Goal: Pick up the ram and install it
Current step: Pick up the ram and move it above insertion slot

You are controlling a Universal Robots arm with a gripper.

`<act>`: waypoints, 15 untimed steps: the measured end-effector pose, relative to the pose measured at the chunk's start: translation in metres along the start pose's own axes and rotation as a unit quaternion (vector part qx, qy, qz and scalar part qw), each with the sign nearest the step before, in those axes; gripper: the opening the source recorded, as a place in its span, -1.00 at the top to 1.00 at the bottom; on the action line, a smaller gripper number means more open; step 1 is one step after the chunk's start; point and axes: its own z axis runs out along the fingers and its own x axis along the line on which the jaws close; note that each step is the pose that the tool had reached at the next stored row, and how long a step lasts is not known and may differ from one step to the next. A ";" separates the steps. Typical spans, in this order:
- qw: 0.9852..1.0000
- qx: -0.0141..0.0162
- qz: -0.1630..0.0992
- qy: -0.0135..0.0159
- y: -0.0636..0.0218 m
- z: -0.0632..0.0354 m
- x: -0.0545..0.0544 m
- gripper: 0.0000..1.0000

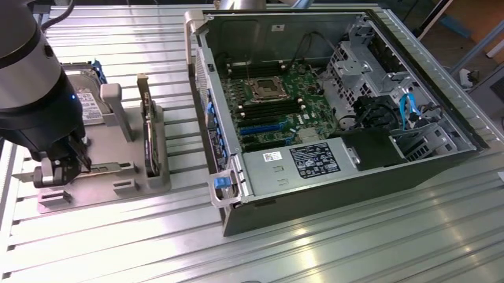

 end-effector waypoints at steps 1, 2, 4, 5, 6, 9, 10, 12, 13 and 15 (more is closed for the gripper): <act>1.000 0.000 0.000 0.000 0.0000 -0.0012 0.000 0.76; 1.000 0.000 0.000 0.000 0.0001 -0.0025 0.000 0.76; 1.000 0.000 0.000 0.000 0.0002 -0.0055 0.000 0.76; 1.000 0.000 0.000 0.000 0.0003 -0.0073 0.000 0.76; 1.000 0.000 0.000 0.000 0.0004 -0.0093 0.000 0.76; 1.000 0.000 0.000 0.000 0.0007 -0.0158 0.000 0.76; 1.000 0.000 0.000 0.000 0.0008 -0.0178 0.000 0.76; 1.000 0.000 0.000 0.000 0.0009 -0.0212 -0.001 0.76; 1.000 0.000 0.000 0.000 0.0010 -0.0229 -0.001 0.76; 1.000 0.000 0.000 0.000 0.0011 -0.0262 -0.001 0.76</act>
